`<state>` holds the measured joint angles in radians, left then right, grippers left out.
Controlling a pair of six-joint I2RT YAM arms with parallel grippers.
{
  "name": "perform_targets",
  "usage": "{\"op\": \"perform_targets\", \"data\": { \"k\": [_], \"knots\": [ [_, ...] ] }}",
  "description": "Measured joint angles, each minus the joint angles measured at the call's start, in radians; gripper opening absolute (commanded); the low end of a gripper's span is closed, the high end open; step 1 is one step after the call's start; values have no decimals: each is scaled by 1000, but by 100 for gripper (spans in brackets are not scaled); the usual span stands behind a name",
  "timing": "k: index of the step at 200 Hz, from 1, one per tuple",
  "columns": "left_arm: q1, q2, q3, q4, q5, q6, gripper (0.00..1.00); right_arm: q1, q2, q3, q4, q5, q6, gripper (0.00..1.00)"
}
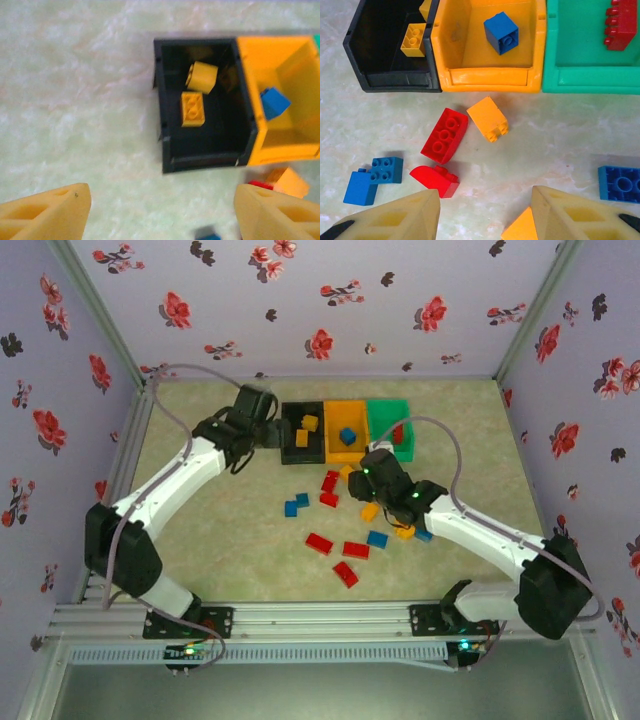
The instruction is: Sort the legos into containers by color
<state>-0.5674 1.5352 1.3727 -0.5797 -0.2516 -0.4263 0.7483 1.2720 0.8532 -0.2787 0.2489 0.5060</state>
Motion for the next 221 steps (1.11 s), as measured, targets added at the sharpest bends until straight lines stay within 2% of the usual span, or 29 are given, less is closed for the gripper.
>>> {"op": "perform_targets", "data": {
  "k": [30, 65, 125, 159, 221],
  "knots": [
    [0, -92, -106, -21, -10, -13, 77, 19, 64, 1, 41, -26, 14, 52],
    [0, -158, -126, -44, -38, -12, 77, 83, 204, 40, 74, -51, 48, 53],
    [0, -173, -148, -68, -55, -12, 77, 207, 467, 268, 71, -67, 80, 58],
    [0, -204, -180, -79, -56, -12, 77, 224, 576, 381, 21, -63, 81, 58],
    [3, -226, -182, -85, -63, -12, 77, 228, 669, 457, -78, -27, 81, 57]
  ]
}}
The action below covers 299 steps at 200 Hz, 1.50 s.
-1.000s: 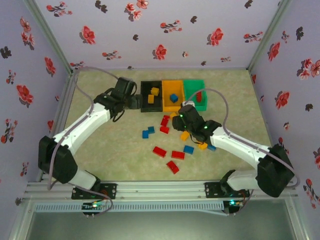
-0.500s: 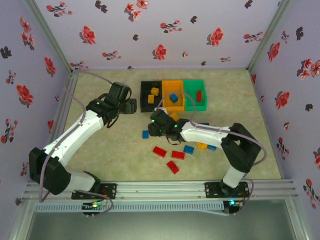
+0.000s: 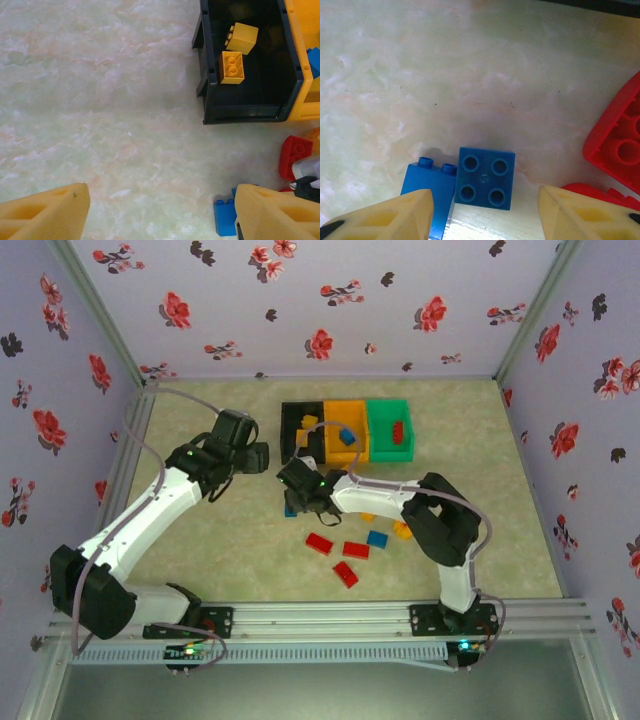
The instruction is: Sort the legos into containers by color
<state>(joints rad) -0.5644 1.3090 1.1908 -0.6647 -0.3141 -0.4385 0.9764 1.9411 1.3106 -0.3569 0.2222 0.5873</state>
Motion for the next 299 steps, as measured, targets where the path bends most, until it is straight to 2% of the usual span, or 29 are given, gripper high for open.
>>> {"op": "perform_targets", "data": {
  "k": [70, 158, 299],
  "knots": [
    [0, 0, 0, -3, -1, 0, 77, 0, 87, 91, -58, 24, -2, 51],
    [2, 0, 0, -3, -1, 0, 77, -5, 111, 119, -87, 45, 5, 39],
    [2, 0, 0, -3, -1, 0, 77, -42, 119, 119, -80, 18, 11, 40]
  ]
}}
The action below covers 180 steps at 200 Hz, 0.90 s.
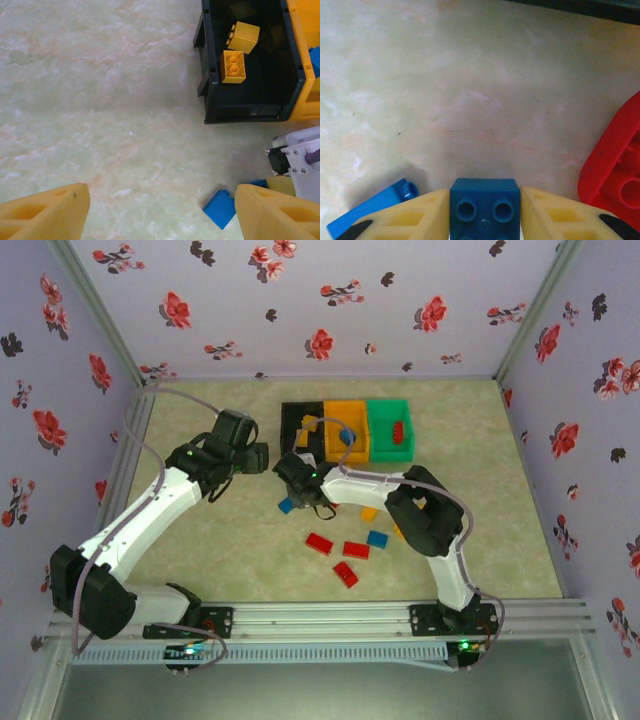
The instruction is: Sort the legos into containers by color
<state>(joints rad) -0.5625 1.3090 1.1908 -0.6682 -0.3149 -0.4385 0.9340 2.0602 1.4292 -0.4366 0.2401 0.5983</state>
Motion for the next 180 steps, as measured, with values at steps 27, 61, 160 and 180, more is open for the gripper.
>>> {"op": "perform_targets", "data": {
  "k": [27, 61, 160, 180],
  "knots": [
    [0, 0, 0, 0, 0, 0, 77, -3, 10, 0, 0, -10, -3, 39],
    [0, 0, 0, 0, 0, 0, 77, -3, 14, 0, 0, -11, -4, 35],
    [0, -33, -18, -8, 0, -1, 77, -41, -269, -65, -4, 16, -77, 32],
    [0, -48, -31, -7, 0, -4, 76, -84, -325, -50, -7, 32, -114, 32]
  ]
}}
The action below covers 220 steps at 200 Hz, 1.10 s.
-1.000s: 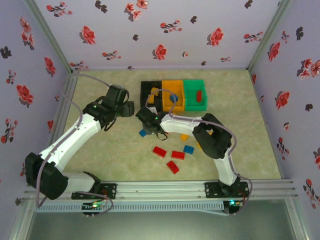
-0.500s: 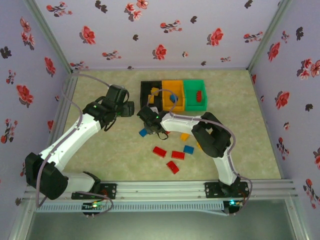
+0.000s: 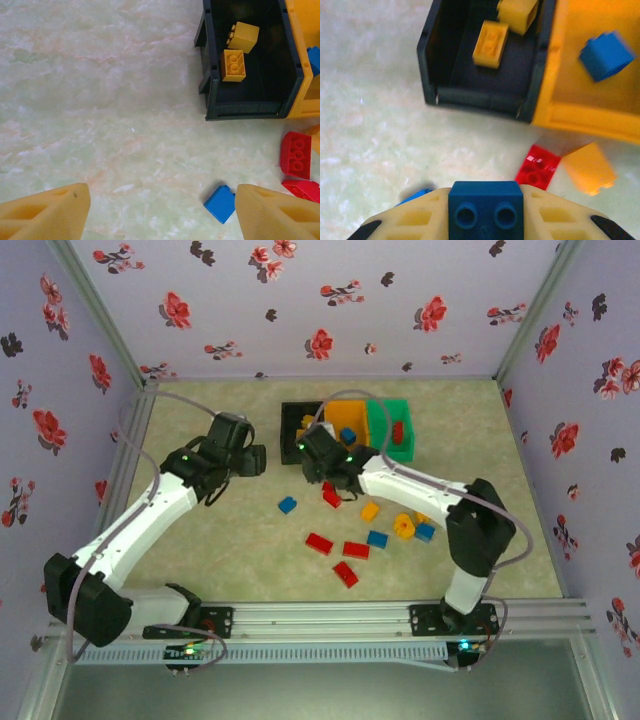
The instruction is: Sort the legos into containers by color
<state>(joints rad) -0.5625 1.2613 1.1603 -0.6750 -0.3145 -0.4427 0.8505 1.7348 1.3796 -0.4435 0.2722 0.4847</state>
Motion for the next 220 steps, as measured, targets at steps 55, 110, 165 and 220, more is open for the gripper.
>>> {"op": "perform_targets", "data": {
  "k": [55, 110, 165, 220],
  "knots": [
    [-8, -25, -49, 0, 11, -27, 76, -156, 31, 89, 8, -1, -105, 32],
    [-56, -38, -92, 0, 22, -64, 76, -286, 242, 264, 33, -68, -146, 34],
    [-88, -38, -101, 1, 27, -84, 76, -327, 399, 430, 3, -124, -167, 47],
    [-113, -34, -113, 10, 31, -102, 76, -326, 357, 386, -2, -140, -171, 48]
  ]
}}
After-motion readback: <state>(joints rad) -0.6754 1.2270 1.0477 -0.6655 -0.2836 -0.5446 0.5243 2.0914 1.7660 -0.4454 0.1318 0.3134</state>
